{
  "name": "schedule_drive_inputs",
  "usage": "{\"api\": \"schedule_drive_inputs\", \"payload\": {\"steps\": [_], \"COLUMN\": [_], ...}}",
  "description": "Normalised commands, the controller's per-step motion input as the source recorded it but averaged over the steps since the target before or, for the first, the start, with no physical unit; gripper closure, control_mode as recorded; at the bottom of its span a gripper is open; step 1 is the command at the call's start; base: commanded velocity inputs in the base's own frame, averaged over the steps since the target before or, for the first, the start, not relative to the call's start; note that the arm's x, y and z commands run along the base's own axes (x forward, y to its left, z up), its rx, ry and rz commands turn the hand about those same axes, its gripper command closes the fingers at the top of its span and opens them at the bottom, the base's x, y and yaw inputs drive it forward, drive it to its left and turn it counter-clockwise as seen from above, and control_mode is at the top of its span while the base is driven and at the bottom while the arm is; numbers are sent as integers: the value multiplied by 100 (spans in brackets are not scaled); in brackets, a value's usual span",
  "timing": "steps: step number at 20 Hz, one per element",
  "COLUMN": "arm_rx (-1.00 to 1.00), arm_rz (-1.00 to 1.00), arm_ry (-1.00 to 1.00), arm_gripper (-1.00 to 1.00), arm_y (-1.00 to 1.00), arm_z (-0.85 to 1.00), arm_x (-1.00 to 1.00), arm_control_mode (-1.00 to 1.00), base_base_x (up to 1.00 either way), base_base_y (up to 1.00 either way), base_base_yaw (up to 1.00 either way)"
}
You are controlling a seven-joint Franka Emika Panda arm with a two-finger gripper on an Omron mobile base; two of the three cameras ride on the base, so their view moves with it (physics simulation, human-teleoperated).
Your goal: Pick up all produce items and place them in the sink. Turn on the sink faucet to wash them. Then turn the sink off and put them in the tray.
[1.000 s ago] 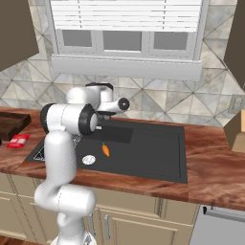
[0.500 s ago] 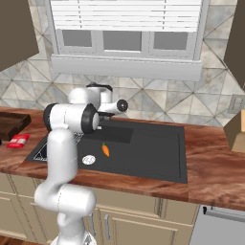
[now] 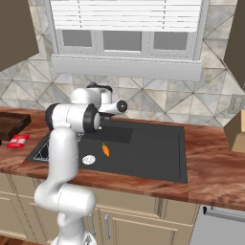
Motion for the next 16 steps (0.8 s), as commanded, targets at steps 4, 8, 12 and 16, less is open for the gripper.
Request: {"api": "schedule_drive_inputs", "payload": {"steps": [4, 8, 12, 16], "arm_rx": [0, 0, 0, 0], "arm_rz": [0, 0, 0, 0], "arm_ry": [0, 0, 0, 0], "arm_gripper": [-100, -100, -100, -100], "arm_y": [9, 12, 12, 9], "arm_z": [-11, -10, -11, -9], "arm_x": [12, 13, 13, 11], "arm_control_mode": [-100, -100, -100, -100], "base_base_x": [0, 0, 0, 0], "base_base_y": [0, 0, 0, 0], "base_base_yaw": [0, 0, 0, 0]}}
